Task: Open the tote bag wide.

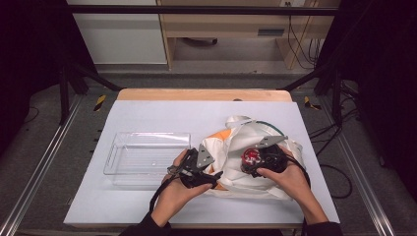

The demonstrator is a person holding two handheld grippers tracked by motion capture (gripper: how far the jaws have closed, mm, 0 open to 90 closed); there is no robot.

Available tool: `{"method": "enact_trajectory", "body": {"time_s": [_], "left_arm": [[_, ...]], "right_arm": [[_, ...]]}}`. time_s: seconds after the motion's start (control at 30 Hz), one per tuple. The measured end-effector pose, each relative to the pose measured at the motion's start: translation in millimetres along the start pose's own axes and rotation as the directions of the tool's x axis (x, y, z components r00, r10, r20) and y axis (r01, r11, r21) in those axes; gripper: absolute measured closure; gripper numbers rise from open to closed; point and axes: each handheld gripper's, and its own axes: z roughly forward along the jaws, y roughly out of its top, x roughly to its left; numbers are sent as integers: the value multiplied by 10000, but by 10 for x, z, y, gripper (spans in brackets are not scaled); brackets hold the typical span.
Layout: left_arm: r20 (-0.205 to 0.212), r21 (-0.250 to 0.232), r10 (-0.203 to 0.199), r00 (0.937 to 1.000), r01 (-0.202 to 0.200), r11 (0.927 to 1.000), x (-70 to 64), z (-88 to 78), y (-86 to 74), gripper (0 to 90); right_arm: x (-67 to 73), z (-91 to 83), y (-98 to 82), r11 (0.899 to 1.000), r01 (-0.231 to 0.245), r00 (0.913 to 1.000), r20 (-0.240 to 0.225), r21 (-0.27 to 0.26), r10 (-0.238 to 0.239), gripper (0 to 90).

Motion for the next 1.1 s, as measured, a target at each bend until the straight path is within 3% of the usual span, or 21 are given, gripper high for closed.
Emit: {"method": "enact_trajectory", "body": {"time_s": [0.73, 1.1], "left_arm": [[-12, 44, -61, 10000, 61, 10000, 22, -6, -18, 183], [-61, 65, -122, 9999, 122, 9999, 43, -8, -24, 178]], "right_arm": [[-47, 7, 7, 9997, -63, 9998, -207, 239, 68, 240], [-31, 0, 12, 9996, 20, 10000, -45, 289, -18, 258]]}}
